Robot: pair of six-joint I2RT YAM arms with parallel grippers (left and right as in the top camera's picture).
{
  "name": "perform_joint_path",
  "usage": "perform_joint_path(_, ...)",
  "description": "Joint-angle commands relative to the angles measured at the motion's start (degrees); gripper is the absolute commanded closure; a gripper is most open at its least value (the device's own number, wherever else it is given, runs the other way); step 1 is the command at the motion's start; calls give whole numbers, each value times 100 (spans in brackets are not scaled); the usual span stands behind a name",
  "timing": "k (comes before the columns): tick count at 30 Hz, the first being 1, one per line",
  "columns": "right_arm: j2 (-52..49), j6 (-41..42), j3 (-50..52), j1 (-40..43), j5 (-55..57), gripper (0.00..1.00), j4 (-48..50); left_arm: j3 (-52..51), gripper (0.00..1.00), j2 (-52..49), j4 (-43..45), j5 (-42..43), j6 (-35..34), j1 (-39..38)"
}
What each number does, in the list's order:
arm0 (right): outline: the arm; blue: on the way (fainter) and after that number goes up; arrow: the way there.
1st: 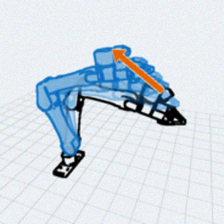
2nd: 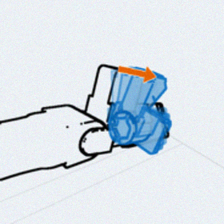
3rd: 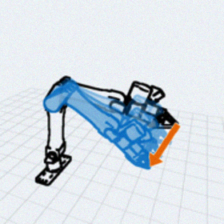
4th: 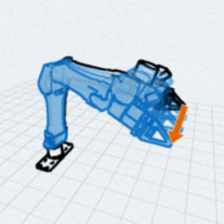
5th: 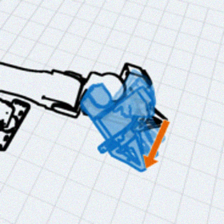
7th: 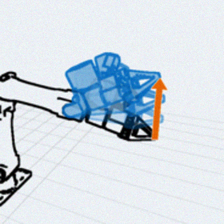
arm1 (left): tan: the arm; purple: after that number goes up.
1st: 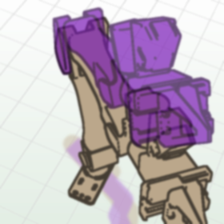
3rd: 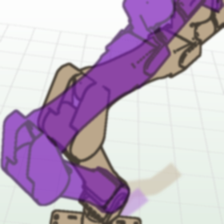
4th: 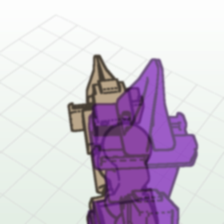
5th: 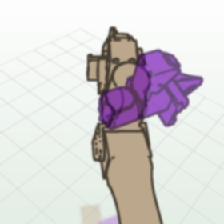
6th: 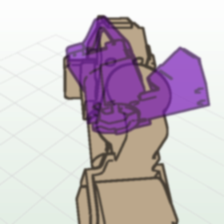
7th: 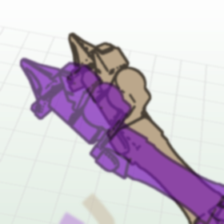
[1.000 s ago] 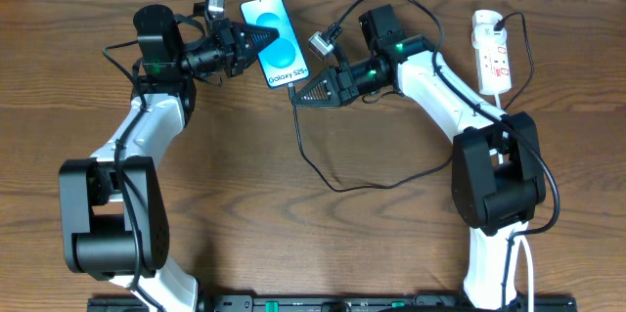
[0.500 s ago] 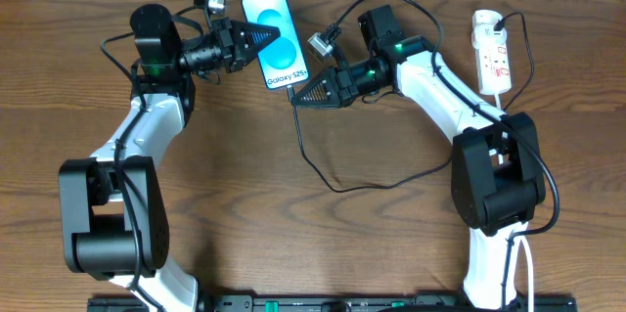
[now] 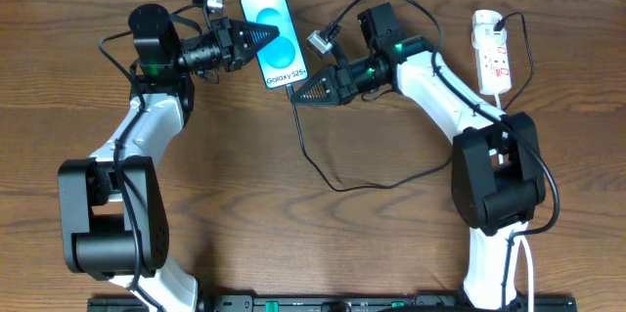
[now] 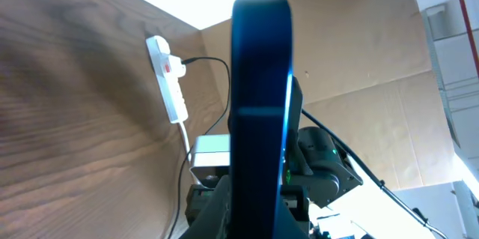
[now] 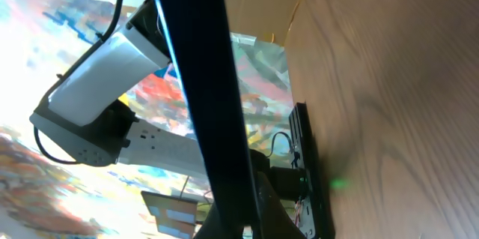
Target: Plug charger to phone and switch on socket
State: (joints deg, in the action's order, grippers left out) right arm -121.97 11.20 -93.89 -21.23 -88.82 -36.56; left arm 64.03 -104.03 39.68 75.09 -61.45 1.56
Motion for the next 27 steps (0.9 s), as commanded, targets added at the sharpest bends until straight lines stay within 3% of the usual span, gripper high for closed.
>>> perform_joint_path(1, 57, 125, -7, 195, -50, 99, 111, -7, 93, 149, 26, 522, -9, -155)
perform_joint_path(11, 57, 1069, -7, 208, 44, 99, 1104, -7, 93, 149, -15, 525, 35, -295)
perform_joint_path(18, 57, 1150, -7, 208, 271, 99, 1220, -7, 93, 149, -15, 527, 35, -299)
perform_joint_path(20, 57, 1150, -7, 208, 260, 79, 1261, -7, 93, 149, -13, 525, 35, -299)
perform_joint_path(23, 57, 1150, -7, 208, 79, 32, 1329, -7, 93, 149, -13, 498, 37, -297)
perform_joint_path(25, 57, 1150, -7, 210, -48, 9, 1386, -7, 93, 149, -13, 446, 35, -286)
perform_joint_path(27, 57, 1150, -7, 245, -70, 1, 1408, -7, 93, 149, -13, 374, 33, -254)
